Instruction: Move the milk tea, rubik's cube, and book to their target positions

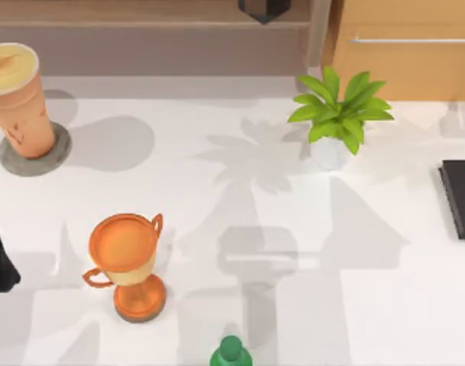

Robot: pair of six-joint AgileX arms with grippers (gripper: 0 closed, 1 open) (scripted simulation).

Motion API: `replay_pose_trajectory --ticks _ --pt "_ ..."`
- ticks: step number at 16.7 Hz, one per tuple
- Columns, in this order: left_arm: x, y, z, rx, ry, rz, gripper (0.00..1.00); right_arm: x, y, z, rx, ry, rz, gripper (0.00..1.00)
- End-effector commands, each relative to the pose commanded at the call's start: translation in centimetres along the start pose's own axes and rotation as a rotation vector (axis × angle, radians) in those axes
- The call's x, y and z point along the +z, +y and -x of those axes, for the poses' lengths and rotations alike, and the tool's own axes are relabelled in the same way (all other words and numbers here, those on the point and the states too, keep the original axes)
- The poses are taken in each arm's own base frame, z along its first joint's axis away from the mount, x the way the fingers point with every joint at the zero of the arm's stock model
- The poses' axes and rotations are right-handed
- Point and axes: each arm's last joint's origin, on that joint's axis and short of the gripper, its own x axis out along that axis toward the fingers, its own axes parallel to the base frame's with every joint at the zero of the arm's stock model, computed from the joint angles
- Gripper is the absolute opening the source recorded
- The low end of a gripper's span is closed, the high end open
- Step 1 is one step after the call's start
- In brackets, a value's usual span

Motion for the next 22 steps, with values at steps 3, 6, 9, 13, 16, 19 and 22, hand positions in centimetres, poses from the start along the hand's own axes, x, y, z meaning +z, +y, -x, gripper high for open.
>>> replay_pose_trajectory --ticks 3,6,9,13,16,19,22 --pt "0.0 0.0 0.0 0.0 0.0 0.0 1.0 -0.6 -3.0 -5.5 0.0 0.008 0.0 1.0" --pt "0.0 0.0 0.0 0.0 0.0 0.0 1.0 -2.3 -6.0 -10.0 0.001 0.008 0.002 1.0" --pt "0.0 0.0 0.0 0.0 0.0 0.0 1.0 -4.5 -8.6 -13.3 0.001 0.009 0.001 1.0" --pt "0.0 0.0 0.0 0.0 0.0 0.0 1.0 -6.6 -10.7 -15.5 0.001 0.007 0.002 1.0" --pt "0.0 0.0 0.0 0.0 0.0 0.0 1.0 -6.8 -11.0 -15.8 0.0 0.003 0.003 1.0" --pt "0.0 0.0 0.0 0.0 0.0 0.0 1.0 -6.8 -10.8 -15.8 0.004 0.006 0.002 1.0" --pt "0.0 0.0 0.0 0.0 0.0 0.0 1.0 -6.7 -10.9 -16.5 0.001 0.003 0.003 1.0"
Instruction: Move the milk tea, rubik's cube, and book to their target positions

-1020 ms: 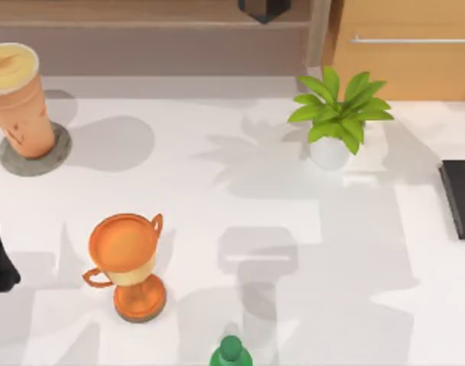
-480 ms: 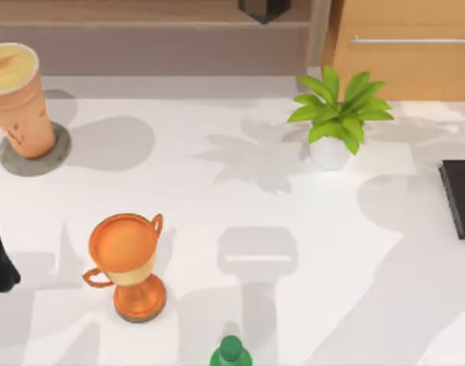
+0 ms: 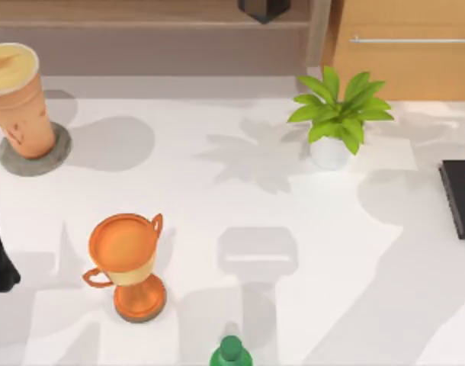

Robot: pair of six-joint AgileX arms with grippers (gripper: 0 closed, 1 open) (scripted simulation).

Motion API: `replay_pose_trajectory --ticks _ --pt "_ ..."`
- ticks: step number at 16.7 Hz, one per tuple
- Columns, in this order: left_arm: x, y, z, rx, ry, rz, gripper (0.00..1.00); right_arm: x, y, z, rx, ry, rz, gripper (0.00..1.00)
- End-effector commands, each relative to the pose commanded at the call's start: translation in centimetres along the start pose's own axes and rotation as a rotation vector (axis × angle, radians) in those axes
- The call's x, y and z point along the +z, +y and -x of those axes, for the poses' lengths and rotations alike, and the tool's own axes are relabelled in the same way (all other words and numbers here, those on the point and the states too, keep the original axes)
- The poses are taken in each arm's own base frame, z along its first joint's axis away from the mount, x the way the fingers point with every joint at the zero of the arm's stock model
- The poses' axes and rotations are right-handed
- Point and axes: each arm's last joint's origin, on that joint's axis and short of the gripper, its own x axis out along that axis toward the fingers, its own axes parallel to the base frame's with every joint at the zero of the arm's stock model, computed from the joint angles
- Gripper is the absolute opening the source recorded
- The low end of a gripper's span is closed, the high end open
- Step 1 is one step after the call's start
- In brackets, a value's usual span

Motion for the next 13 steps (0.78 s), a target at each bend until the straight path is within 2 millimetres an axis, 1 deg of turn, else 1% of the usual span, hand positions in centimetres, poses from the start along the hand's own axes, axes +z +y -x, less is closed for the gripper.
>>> replay_pose_trajectory --ticks 5,9,13 --pt "0.0 0.0 0.0 0.0 0.0 0.0 1.0 0.0 -0.1 -2.2 -0.001 0.0 0.0 1.0" --pt "0.0 0.0 0.0 0.0 0.0 0.0 1.0 0.0 -0.1 -2.3 0.0 0.0 0.0 1.0" --pt "0.0 0.0 0.0 0.0 0.0 0.0 1.0 0.0 -0.1 -2.3 0.0 0.0 0.0 0.7"
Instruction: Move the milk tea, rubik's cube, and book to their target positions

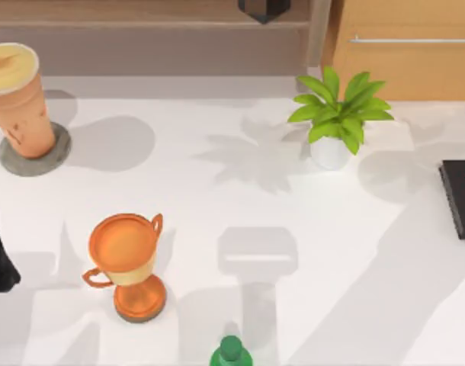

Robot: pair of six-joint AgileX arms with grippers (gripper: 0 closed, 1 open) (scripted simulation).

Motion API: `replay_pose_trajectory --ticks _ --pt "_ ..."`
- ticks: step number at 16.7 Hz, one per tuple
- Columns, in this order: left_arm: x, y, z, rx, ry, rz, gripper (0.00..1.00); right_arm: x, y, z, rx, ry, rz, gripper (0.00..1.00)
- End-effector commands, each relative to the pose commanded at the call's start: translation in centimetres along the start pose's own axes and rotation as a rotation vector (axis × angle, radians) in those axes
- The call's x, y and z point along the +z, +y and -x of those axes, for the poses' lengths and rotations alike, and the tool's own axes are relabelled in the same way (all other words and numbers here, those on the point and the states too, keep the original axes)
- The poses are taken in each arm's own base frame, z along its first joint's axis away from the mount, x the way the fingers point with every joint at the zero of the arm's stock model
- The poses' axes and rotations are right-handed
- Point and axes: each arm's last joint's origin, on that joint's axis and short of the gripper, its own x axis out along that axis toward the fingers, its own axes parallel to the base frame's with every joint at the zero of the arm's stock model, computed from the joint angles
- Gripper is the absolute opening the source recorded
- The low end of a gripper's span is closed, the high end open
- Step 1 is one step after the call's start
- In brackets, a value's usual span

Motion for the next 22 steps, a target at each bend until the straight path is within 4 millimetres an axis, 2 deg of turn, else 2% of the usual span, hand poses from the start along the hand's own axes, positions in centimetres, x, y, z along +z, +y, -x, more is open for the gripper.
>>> replay_pose_trajectory --ticks 9,17,22 --pt "0.0 0.0 0.0 0.0 0.0 0.0 1.0 0.0 0.0 0.0 0.0 0.0 0.0 0.02" --pt "0.0 0.0 0.0 0.0 0.0 0.0 1.0 0.0 0.0 0.0 0.0 0.0 0.0 0.0" --pt "0.0 0.0 0.0 0.0 0.0 0.0 1.0 0.82 -0.14 0.81 -0.003 -0.001 -0.001 0.0"
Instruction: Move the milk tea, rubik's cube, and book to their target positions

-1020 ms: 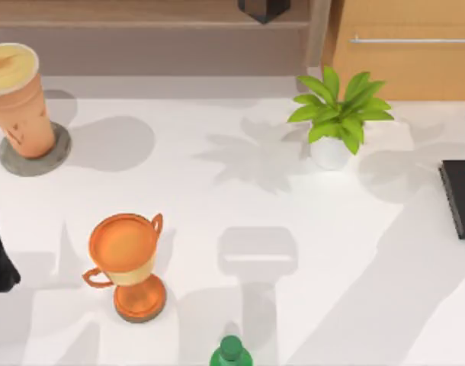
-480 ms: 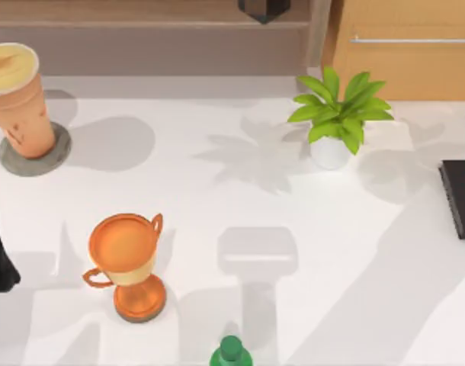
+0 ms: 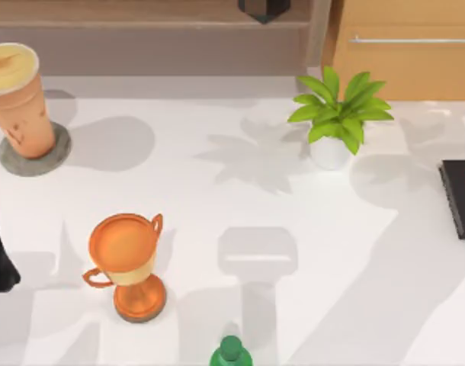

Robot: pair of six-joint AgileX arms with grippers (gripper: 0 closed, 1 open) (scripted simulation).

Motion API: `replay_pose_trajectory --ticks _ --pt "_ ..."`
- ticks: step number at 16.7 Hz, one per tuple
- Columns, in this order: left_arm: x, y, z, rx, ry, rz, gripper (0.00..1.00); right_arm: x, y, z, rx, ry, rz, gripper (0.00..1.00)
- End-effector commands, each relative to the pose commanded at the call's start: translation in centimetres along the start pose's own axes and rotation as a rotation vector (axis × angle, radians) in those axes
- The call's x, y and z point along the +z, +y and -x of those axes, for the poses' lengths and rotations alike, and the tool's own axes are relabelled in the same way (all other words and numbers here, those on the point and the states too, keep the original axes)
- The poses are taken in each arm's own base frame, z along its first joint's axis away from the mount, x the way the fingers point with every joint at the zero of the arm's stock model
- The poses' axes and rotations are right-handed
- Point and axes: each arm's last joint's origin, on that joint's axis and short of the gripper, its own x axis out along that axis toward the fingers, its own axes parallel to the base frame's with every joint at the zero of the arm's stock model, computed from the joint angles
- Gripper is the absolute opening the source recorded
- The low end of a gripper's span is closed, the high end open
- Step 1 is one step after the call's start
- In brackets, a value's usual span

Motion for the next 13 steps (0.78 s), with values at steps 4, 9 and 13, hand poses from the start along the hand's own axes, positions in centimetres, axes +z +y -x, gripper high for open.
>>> replay_pose_trajectory --ticks 4,9,13 --pt "0.0 0.0 0.0 0.0 0.0 0.0 1.0 0.3 0.0 0.3 0.0 0.0 0.0 0.0" --pt "0.0 0.0 0.0 0.0 0.0 0.0 1.0 2.2 0.4 1.4 -0.041 -0.064 -0.042 0.0" --pt "0.0 0.0 0.0 0.0 0.0 0.0 1.0 7.7 1.9 5.8 -0.114 -0.274 -0.216 0.0"
